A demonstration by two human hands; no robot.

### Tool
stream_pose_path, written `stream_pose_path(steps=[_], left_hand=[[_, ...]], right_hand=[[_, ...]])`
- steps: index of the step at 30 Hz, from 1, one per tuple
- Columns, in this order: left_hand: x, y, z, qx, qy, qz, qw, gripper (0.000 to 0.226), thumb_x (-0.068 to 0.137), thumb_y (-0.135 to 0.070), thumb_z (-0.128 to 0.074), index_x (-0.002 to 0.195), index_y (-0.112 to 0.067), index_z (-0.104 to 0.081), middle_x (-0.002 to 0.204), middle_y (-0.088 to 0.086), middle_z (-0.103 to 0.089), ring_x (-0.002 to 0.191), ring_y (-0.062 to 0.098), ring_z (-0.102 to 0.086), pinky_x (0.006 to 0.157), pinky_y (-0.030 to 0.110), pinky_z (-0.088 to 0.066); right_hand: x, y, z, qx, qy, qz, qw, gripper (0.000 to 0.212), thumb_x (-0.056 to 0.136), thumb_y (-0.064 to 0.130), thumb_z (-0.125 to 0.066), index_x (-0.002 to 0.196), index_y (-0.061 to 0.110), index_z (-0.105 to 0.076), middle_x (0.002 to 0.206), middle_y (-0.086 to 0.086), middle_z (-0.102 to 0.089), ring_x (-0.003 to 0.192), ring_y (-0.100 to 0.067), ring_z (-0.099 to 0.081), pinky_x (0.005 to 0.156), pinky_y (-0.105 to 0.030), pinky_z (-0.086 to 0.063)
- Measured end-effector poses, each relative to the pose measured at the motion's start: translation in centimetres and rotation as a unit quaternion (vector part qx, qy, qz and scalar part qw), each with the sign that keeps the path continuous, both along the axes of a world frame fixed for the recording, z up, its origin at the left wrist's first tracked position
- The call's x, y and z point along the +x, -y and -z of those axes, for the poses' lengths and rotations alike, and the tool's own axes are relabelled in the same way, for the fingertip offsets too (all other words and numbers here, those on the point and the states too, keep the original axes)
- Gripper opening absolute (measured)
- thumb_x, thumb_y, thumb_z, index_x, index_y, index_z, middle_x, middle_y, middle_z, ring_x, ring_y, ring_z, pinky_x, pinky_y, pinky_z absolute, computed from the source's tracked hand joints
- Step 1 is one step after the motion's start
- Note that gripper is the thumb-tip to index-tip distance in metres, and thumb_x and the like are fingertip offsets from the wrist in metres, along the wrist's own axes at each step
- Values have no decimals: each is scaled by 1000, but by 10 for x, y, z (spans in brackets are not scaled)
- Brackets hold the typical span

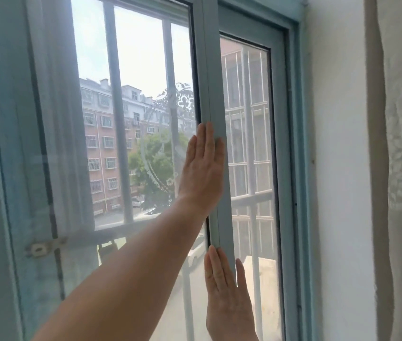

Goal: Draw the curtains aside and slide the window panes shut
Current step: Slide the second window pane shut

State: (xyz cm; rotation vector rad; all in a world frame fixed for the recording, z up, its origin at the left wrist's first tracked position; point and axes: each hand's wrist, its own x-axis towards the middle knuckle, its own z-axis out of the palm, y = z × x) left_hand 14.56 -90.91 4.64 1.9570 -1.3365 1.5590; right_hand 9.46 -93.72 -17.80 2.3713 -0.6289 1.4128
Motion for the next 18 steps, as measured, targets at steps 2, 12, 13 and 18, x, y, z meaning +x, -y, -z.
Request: stream_pose_path(steps=[2,12,13,18], left_hand=[[-4,6,1,-2,-4,0,1000,64,86,6,-27,147,-1,-6,152,24,15,139,37,20,113,41,15],[-13,8,17,27,-24,-17,999,67,82,5,-15,147,-1,-2,151,24,17,138,36,21,114,42,13],[-13,8,17,28,-24,-18,999,68,80,4,-11,147,-1,0,151,24,17,138,36,21,114,42,13],[-11,14,18,32,-16,-33,999,67,80,1,-10,146,0,4,150,25,21,138,37,23,114,43,13]], right_hand=[[-3,7,-1,0,3,-12,1000,63,72,5,-30,135,3,-36,144,-6,-40,137,-25,-18,103,-47,-23],[-7,22,0,30,-20,-41,998,70,68,4,-25,136,4,-41,147,-7,-36,138,-26,-25,104,-48,-21],[-6,23,1,33,-18,-44,998,70,68,3,-25,137,4,-40,147,-7,-36,139,-25,-22,105,-49,-21],[-1,28,2,44,0,-62,997,69,69,4,-25,135,4,-44,146,-7,-39,138,-25,-24,106,-49,-20]])
